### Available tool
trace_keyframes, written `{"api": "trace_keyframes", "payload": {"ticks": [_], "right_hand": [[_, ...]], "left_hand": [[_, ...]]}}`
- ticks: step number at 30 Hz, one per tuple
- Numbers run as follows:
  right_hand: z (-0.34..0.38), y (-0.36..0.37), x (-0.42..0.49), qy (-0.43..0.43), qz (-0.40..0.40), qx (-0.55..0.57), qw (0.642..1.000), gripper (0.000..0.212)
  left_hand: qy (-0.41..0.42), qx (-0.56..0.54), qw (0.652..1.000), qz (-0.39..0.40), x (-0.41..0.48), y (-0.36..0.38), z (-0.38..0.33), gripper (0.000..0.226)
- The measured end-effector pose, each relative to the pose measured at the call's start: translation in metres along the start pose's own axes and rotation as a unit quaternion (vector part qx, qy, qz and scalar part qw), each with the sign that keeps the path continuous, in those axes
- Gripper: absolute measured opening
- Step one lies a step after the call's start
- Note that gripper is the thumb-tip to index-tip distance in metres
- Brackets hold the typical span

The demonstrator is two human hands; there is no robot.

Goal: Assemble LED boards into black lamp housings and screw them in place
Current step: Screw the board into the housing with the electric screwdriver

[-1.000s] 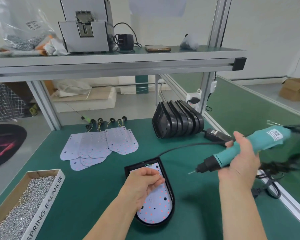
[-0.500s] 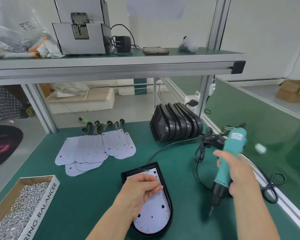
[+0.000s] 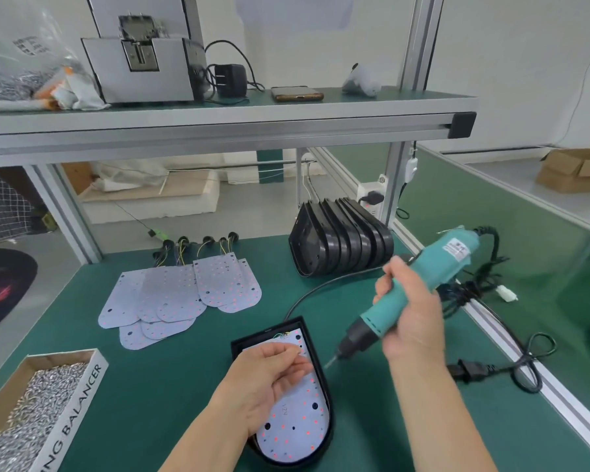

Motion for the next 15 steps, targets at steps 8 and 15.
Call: {"api": "trace_keyframes", "payload": {"ticks": [8, 15], "right_hand": [[-0.04, 0.016, -0.006, -0.129, -0.115, -0.037, 0.984, 0.022], [-0.04, 0.022, -0.006, -0.165, -0.101, -0.057, 0.979, 0.018]], "left_hand": [[-0.003, -0.018, 1.0, 0.01, -0.004, 0.0, -0.002, 0.008], [-0.005, -0.029, 1.0, 0.007, -0.004, 0.0, -0.003, 0.009]]}}
Point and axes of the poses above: each hand's wrist, its own x-axis towards the middle knuckle, its own y-axis out of the palm, z = x × y, the point moved 2 cm from there along x, towards the middle knuckle, and after that the axes turned 7 degrees about x, right-handed, at the moved point
